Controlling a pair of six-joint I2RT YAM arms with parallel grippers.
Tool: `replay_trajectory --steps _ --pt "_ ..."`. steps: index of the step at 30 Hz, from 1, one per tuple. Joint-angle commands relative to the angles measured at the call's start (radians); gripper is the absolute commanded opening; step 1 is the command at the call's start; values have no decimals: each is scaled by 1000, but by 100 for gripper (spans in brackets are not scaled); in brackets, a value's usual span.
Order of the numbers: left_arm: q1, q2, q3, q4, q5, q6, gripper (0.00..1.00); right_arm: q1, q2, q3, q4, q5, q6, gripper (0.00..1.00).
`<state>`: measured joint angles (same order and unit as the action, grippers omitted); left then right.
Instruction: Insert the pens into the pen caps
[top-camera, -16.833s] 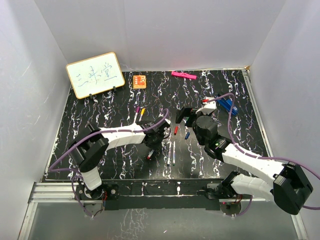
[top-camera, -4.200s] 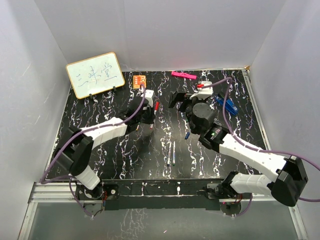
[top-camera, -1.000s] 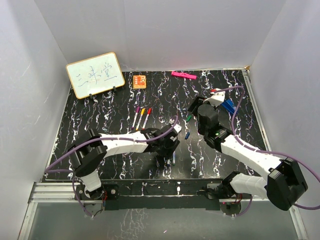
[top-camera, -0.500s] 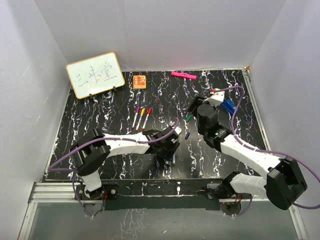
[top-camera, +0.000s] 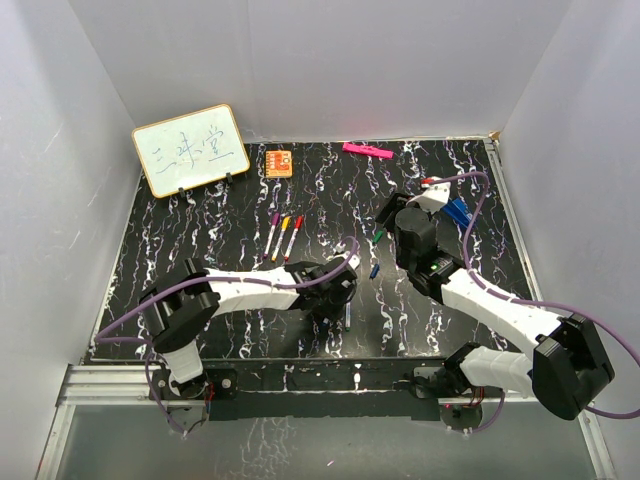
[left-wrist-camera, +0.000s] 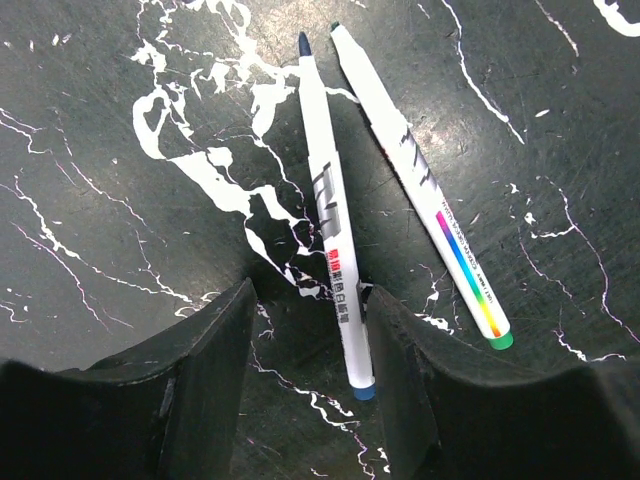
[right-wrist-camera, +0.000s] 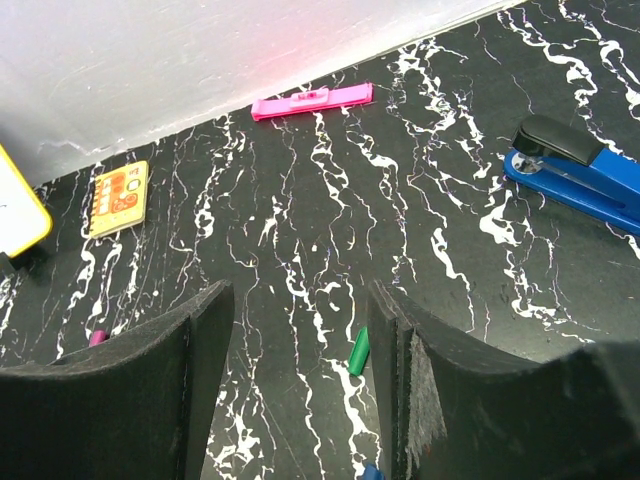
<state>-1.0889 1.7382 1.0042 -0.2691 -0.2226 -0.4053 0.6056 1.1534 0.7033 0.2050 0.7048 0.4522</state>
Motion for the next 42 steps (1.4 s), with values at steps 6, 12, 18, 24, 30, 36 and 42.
replay_trajectory --steps 6,12,18,24,30,36,42 --pt "44 44 -62 -94 -18 42 41 -8 -27 9 12 -2 17 53" --pt "59 48 -73 -72 39 56 7 -10 -33 -5 0 8 31 53" --pt "77 43 -95 -42 89 63 0 -13 -8 -2 -87 15 91 50" --pt "117 -26 -121 -33 100 62 0 -14 68 18 -295 5 175 38" --pt "218 -194 -198 5 157 48 0 -12 106 -35 -369 -83 238 33" --pt "233 -300 -174 -30 90 73 0 -12 163 -40 -372 -196 250 32" --pt "233 -349 -160 -21 36 76 0 -5 232 -24 -377 -275 256 32"
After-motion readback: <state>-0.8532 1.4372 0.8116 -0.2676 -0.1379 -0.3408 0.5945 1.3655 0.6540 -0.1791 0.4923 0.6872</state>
